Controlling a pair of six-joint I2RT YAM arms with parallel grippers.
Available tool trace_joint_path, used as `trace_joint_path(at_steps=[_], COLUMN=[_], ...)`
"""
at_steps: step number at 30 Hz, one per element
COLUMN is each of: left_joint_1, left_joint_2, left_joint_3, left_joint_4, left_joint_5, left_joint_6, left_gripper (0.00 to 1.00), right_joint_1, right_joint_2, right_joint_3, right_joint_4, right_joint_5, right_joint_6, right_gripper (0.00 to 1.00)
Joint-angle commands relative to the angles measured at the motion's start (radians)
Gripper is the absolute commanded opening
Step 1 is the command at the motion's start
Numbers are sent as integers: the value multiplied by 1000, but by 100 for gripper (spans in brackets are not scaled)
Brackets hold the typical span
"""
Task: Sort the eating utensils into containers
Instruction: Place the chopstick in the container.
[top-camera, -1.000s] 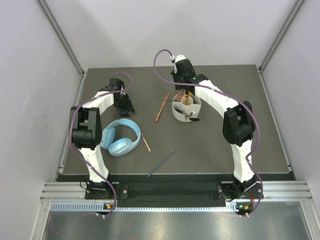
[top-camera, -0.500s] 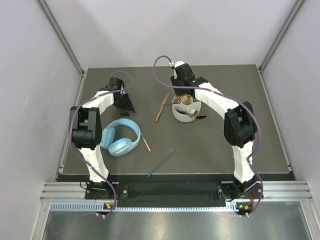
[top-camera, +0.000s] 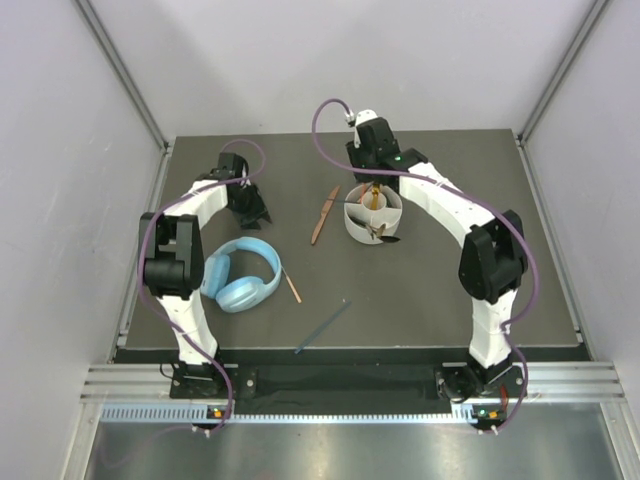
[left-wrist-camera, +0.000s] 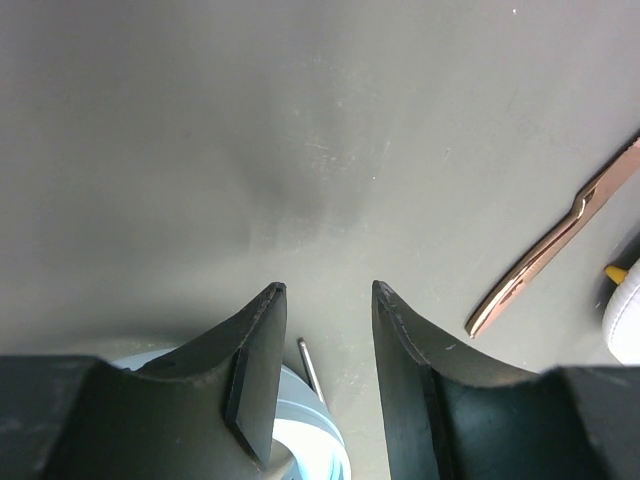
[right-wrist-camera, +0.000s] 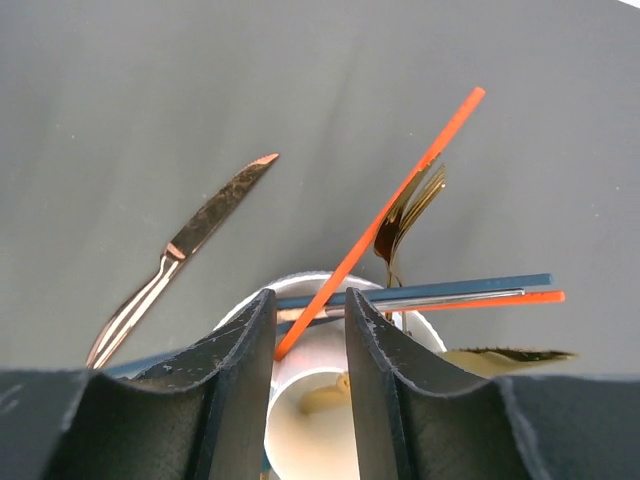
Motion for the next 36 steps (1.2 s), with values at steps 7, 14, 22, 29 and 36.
trace_joint_path(at_steps=[7,14,22,29,36], left_joint_1=[-12,-24,-31,-31,-31], left_joint_2=[19,45,41,32,47], left_joint_3=[53,110,99,67,105], left_joint_4=[6,-2,-8,-10,-30], left_joint_5=[38,61,47,44,37], left_joint_6=[18,16,32,38,42], left_gripper=[45,45,45,45,45], right_joint_1=[22,41,48,41,32], right_joint_2=[-102,-73,11,77,156], right_joint_3=[125,145,141,158,216], right_joint_4=[-88,-163,-195,-206,-260], right_joint_5=[-101,-141,-183,-189,-189], right_joint_6=[10,57,85,116,119], right_gripper=[35,35,39,42,42])
